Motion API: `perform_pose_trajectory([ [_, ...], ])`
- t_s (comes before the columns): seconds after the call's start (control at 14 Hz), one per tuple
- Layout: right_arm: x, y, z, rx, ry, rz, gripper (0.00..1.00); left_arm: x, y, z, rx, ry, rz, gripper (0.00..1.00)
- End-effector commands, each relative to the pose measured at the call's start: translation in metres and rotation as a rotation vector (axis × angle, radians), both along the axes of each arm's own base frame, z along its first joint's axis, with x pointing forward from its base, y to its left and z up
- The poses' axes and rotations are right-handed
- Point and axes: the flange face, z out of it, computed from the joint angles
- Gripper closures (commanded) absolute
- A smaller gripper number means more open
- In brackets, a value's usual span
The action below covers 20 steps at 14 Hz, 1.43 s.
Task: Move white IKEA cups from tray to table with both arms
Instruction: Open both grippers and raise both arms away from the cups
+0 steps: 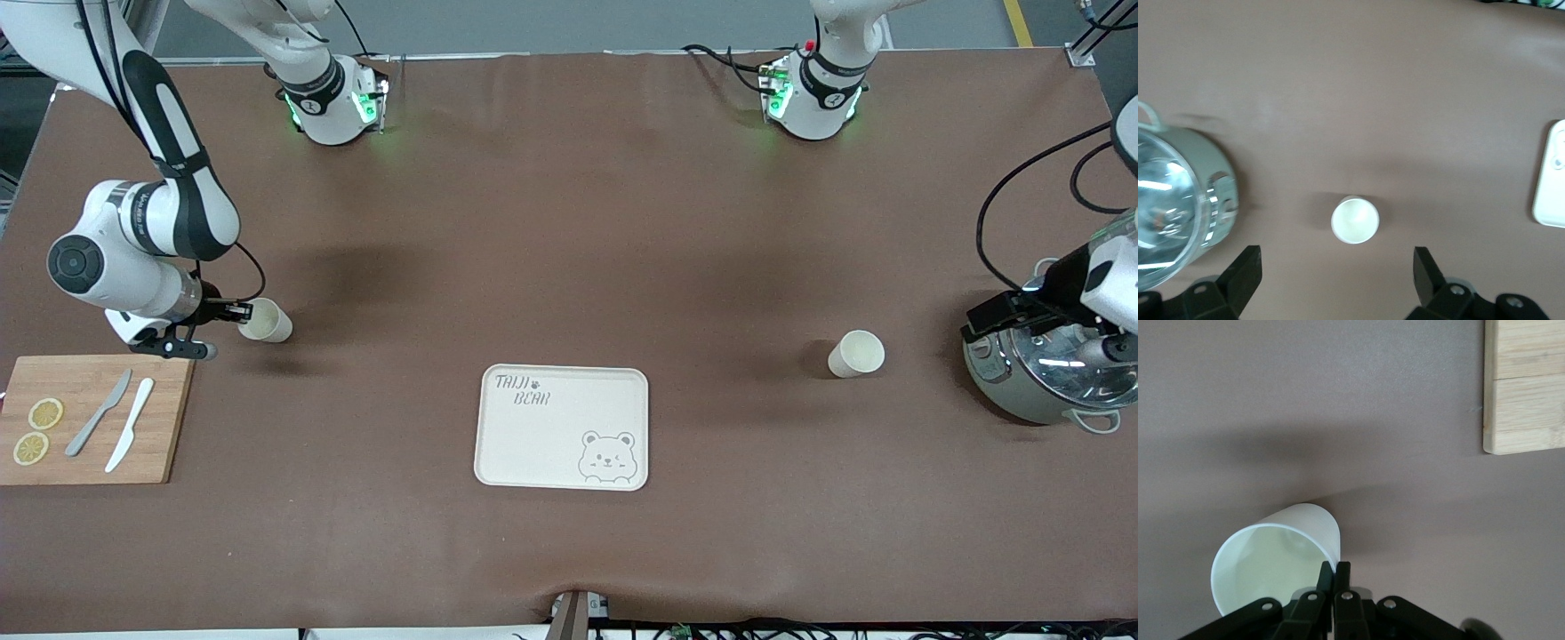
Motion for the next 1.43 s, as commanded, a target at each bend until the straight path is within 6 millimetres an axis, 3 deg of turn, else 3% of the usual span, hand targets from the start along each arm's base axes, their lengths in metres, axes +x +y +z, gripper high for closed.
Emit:
perform_pose_trajectory([
  [0.0, -0.003, 0.004, 0.012, 0.010, -0.020, -0.001, 0.00, -0.006, 0.013, 0.034, 0.027, 0.006, 0.002, 0.00],
  [0.14, 0.007, 0.006, 0.026, 0.010, -0.011, 0.003, 0.00, -0.004, 0.014, 0.043, 0.026, -0.008, 0.001, 0.00],
  [0.29, 0.022, 0.005, 0.056, 0.015, 0.050, 0.010, 0.00, -0.003, 0.013, 0.051, 0.021, -0.023, 0.005, 0.00],
  [0.64, 0.068, 0.018, 0.157, 0.059, 0.013, -0.004, 0.00, -0.007, 0.004, 0.059, 0.027, -0.025, -0.009, 0.00],
  [0.79, 0.085, 0.018, 0.211, 0.133, -0.032, -0.030, 0.00, -0.007, 0.004, 0.066, 0.018, -0.030, -0.007, 0.00],
  [0.93, 0.095, 0.025, 0.252, 0.161, -0.017, -0.019, 0.00, -0.010, 0.007, 0.067, 0.017, -0.013, -0.009, 0.00],
  [1.07, 0.097, 0.032, 0.280, 0.161, -0.022, 0.004, 0.00, -0.008, 0.008, 0.084, 0.015, -0.047, -0.007, 0.00],
  [1.29, 0.099, 0.054, 0.340, 0.118, -0.092, 0.053, 0.00, -0.017, 0.010, 0.084, 0.014, 0.016, -0.012, 0.00],
  [1.36, 0.098, 0.055, 0.352, 0.101, -0.114, 0.050, 0.00, -0.019, 0.014, 0.085, 0.011, 0.022, -0.013, 0.00],
])
